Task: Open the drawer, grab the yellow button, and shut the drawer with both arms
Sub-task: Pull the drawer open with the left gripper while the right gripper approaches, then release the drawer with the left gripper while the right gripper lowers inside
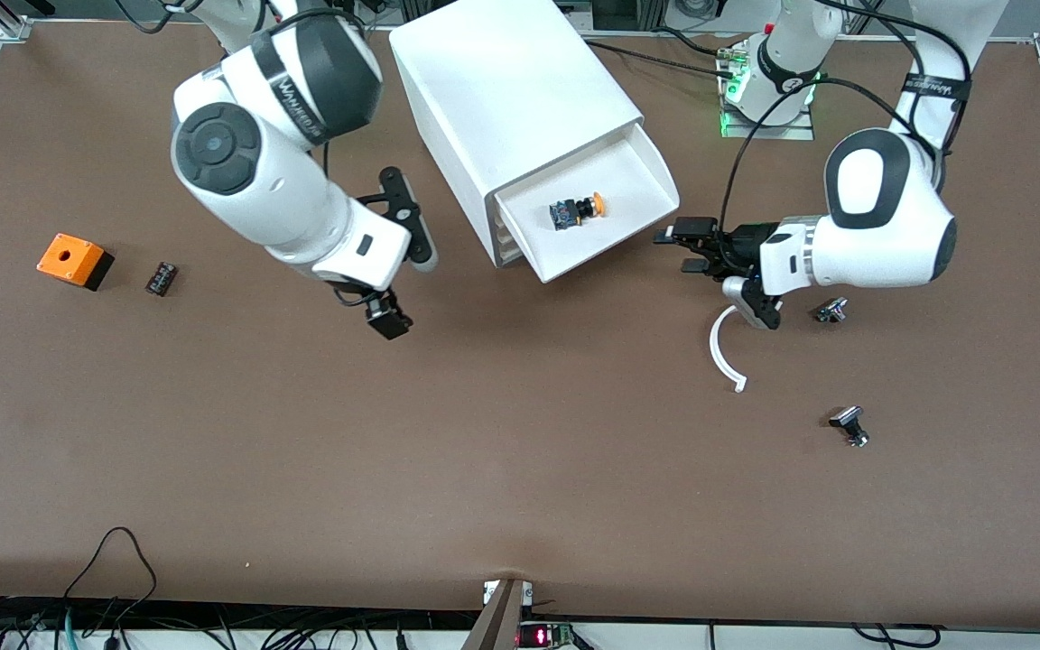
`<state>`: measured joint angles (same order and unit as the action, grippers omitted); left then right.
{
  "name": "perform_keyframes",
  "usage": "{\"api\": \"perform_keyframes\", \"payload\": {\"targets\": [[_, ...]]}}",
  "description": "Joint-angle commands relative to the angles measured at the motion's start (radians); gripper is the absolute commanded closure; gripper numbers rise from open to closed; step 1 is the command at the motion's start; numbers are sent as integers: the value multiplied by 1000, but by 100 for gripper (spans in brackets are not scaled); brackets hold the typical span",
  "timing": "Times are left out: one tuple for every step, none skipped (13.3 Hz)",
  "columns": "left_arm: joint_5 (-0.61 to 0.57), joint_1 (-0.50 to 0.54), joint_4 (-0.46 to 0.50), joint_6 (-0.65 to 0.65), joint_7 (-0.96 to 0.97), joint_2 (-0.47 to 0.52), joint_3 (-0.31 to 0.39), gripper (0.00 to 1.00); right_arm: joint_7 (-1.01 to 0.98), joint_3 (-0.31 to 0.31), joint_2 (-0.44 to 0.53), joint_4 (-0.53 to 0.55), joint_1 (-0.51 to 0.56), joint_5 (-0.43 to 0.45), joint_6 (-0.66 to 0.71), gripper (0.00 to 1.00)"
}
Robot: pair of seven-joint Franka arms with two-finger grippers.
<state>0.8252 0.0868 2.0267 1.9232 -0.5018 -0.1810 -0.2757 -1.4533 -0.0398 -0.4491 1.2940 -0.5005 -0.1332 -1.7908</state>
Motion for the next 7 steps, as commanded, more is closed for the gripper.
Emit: {"api": "perform_keyframes", "payload": {"targets": [[-102,65,-49,11,12,64,24,0,121,3,-46,-86,-65,9,22,0],[-133,67,-69,43,15,77,26,0,146,3,-75,-125,-93,9,27,0],[-196,68,-86,45,19,98,35,0,174,4,-101,-157,-123,10,30,0],[-271,70,-118,37,20,109,56,0,209,8,-109,-168,-148,12,30,0],[-358,70,-159,4,22,124,62,0,250,12,-118,-168,-173,17,24,0],[-462,70,-221,-54,28,129,63,0,266,12,-134,-168,-185,17,19,0],[-562,68,-294,-123,31,130,63,0,278,14,-141,-173,-206,17,18,0]]}}
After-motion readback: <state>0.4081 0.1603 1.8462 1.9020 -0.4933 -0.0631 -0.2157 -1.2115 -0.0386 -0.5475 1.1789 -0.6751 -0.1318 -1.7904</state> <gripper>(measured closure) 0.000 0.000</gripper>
